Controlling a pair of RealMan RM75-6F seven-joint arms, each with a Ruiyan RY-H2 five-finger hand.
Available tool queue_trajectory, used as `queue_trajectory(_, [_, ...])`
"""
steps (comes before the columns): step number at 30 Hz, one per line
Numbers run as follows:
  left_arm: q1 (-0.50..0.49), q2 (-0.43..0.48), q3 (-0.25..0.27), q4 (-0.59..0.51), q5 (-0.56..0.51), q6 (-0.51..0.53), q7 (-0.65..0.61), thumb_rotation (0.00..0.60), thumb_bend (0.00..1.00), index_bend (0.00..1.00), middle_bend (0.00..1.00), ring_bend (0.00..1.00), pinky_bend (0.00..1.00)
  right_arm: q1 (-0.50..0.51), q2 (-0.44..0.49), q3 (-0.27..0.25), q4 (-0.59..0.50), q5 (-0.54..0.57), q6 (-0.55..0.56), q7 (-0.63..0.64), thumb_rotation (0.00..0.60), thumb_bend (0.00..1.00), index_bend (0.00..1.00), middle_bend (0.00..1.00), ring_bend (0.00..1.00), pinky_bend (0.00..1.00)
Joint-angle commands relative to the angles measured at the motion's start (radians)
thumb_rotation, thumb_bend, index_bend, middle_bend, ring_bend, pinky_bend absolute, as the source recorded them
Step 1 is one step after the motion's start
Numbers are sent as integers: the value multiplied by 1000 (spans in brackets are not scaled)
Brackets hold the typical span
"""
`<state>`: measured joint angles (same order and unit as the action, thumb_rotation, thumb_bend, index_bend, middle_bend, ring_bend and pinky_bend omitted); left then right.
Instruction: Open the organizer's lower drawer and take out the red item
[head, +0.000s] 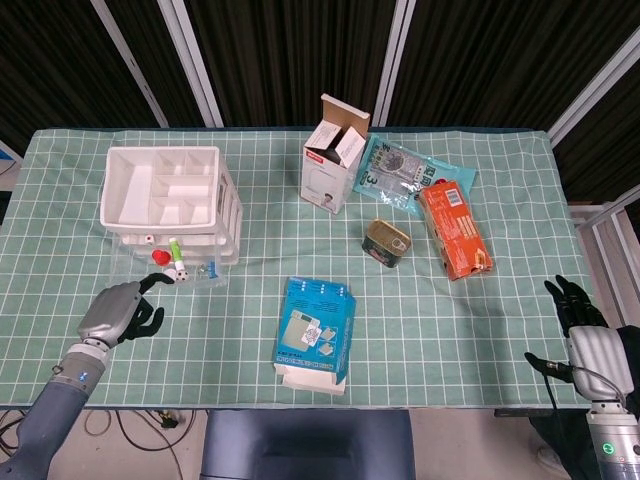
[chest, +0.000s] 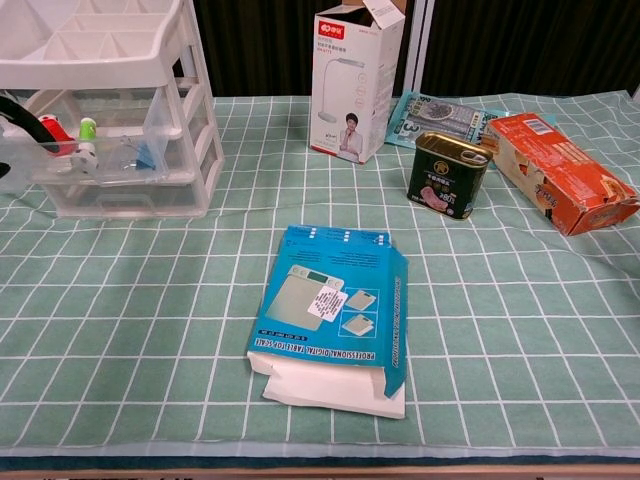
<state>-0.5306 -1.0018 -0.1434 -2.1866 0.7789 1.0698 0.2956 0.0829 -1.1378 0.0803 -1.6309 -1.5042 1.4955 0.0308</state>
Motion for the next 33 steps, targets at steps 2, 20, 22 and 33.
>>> queue_trajectory(2, [6, 0, 11, -3, 13, 5, -10, 600, 509, 262, 982, 924, 960, 0, 0, 1, 2, -1, 1, 2, 600, 72, 0, 0, 0, 224])
queue_trajectory(20, [24, 47, 19, -29, 156, 71, -12, 600, 270, 170, 987, 931, 962, 0, 0, -1, 1, -2, 0, 2, 600, 74, 0, 0, 0, 224])
queue_trajectory(22, [24, 67, 15, -36, 188, 82, -5, 600, 295, 171, 994, 939, 967, 0, 0, -1, 1, -3, -1, 3, 600, 75, 0, 0, 0, 223])
queue_trajectory(33, [-78, 181, -31, 67, 269, -30, 72, 600, 332, 328, 1000, 984, 1000, 0, 1, -1, -1, -2, -1, 4, 600, 75, 0, 0, 0, 224])
